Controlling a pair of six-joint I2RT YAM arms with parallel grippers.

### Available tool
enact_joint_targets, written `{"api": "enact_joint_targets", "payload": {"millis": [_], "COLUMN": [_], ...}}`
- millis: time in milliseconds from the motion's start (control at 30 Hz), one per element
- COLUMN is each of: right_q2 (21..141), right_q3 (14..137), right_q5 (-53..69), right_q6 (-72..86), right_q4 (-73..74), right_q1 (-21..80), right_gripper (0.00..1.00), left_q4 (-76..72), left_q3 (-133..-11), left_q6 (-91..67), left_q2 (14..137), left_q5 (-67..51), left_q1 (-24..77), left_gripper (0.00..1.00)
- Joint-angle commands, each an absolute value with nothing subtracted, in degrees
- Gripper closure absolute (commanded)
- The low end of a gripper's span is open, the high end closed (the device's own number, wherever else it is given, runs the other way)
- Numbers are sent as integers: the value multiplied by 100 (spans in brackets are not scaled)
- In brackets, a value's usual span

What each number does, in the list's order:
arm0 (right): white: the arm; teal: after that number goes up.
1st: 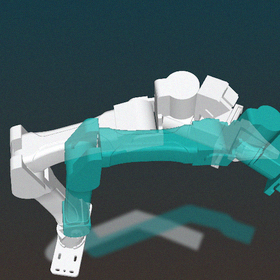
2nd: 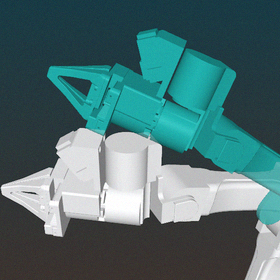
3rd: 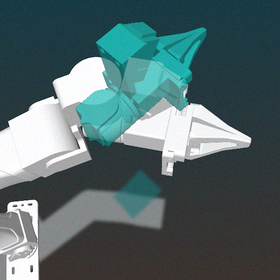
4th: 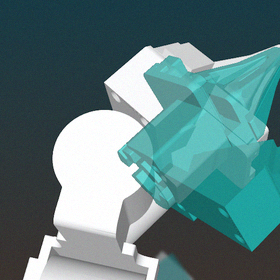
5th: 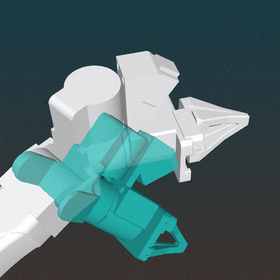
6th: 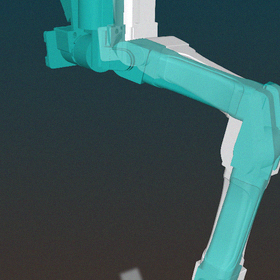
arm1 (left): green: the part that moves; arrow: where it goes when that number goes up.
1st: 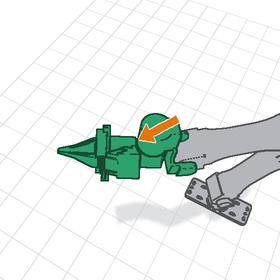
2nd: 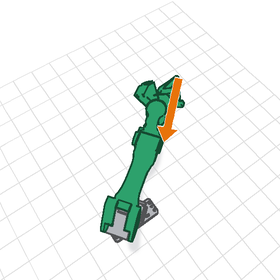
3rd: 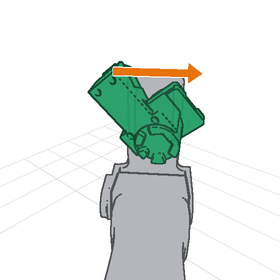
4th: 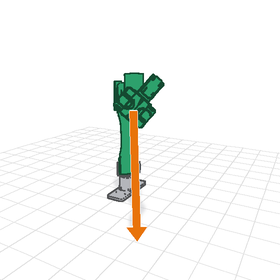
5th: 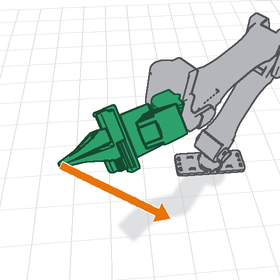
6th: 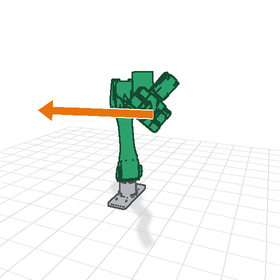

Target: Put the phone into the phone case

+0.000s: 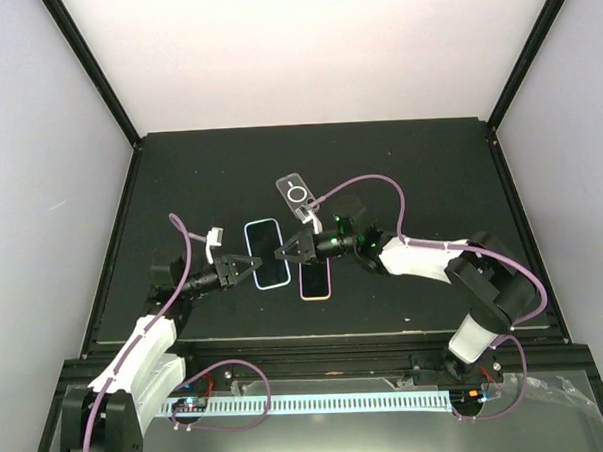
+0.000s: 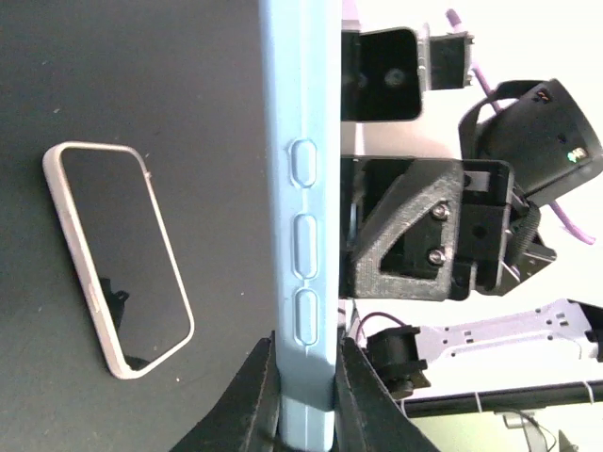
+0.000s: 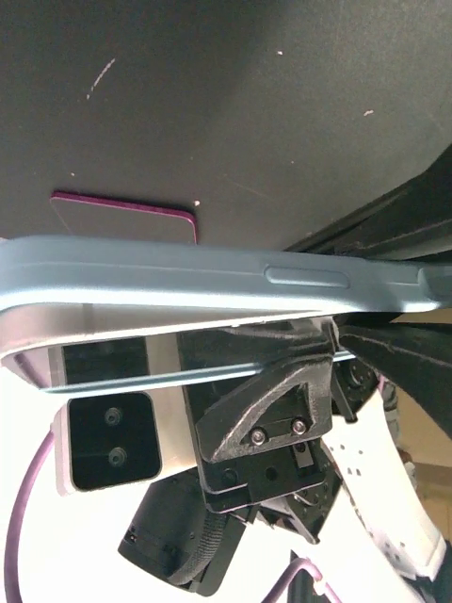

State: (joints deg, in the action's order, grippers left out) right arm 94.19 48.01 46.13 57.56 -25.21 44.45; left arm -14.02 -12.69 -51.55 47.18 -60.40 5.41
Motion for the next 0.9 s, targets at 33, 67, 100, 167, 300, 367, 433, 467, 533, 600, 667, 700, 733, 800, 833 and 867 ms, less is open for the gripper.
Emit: {"api": "enact_joint_targets", "payload": {"millis": [33, 67, 100, 167, 300, 367, 433, 467, 533, 600, 667, 700, 733, 800, 833, 867], "right_q2": [9211, 9213, 9209, 9202, 9208, 9197, 9148, 9130, 9102, 9108, 9129, 9147, 9149, 9147, 9138, 9124], "right_q3": [4811, 4758, 4679, 4559, 4273, 4182, 4093, 4056, 4001, 3967, 3924, 3897, 3868, 3830, 3808, 3806], "right_q5": [4831, 4878, 4924, 4975, 5160, 5226, 5250, 5252, 5275, 5328, 5400, 5427, 5438, 5445, 5437, 5420], "right_q6": [5776, 5820, 5843, 5815, 6069, 6147, 6168, 6177, 6213, 6318, 6492, 6624, 6713, 6890, 6966, 7011], "right_q4": [-3013, -3150, -3255, -3305, -3802, -3948, -4042, -4077, -4156, -4291, -4524, -4652, -4778, -4981, -5049, -5071], "right_q1": [4496, 4495, 4496, 4499, 4501, 4505, 4504, 4505, 4507, 4501, 4508, 4503, 4506, 4503, 4504, 4505], "right_gripper": [77, 73, 68, 64, 61, 61, 63, 66, 74, 79, 83, 86, 91, 96, 97, 98], "left_q4": [-2669, -2909, -3059, -3149, -3151, -3120, -3086, -3040, -2835, -2592, -2480, -2396, -2256, -1760, -1516, -1312], "left_q3": [-1180, -1145, -1129, -1169, -1254, -1281, -1300, -1312, -1360, -1415, -1428, -1436, -1466, -1606, -1676, -1742], "left_q6": [-5897, -6040, -6142, -6195, -6113, -6071, -6045, -6002, -5842, -5666, -5563, -5490, -5382, -5032, -4794, -4633], "left_q2": [4498, 4463, 4428, 4340, 4188, 4167, 4158, 4162, 4166, 4145, 4112, 4093, 4083, 4080, 4078, 4078], "left_q5": [-6297, -6304, -6299, -6285, -6235, -6216, -6176, -6160, -6123, -6058, -5987, -5939, -5903, -5851, -5821, -5791], "left_q1": [582, 584, 581, 587, 582, 581, 582, 585, 580, 585, 580, 580, 584, 583, 589, 596], "left_gripper": [97, 98, 99, 98, 98, 99, 98, 98, 99, 99, 98, 98, 98, 99, 99, 98]}}
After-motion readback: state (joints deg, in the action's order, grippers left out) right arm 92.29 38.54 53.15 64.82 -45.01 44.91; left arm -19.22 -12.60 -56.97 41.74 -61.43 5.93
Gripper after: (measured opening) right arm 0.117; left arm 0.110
